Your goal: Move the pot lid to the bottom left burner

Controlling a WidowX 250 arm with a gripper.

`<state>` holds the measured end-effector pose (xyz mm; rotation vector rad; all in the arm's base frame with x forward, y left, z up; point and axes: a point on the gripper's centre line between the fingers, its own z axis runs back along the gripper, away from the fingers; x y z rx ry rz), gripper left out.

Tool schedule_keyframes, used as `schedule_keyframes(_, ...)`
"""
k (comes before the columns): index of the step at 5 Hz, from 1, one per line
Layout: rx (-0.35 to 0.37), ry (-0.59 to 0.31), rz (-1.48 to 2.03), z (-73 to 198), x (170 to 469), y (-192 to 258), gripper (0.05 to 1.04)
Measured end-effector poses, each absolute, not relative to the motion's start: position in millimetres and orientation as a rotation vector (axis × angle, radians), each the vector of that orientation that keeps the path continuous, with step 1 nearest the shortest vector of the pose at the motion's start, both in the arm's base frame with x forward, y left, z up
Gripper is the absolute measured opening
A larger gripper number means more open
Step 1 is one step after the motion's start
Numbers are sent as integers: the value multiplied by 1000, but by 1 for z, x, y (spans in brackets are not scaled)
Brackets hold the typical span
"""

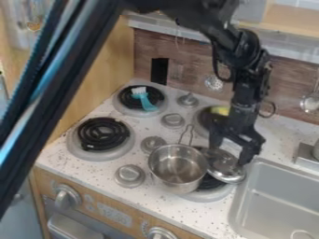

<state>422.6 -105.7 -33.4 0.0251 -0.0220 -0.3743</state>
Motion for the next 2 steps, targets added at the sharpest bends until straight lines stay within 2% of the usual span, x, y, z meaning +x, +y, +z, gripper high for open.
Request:
schedule_keyframes(1,34,-7,-376,-40,424,-105,937)
schedule_keyframes(2,37,-5,-372,-40,424,-105,625)
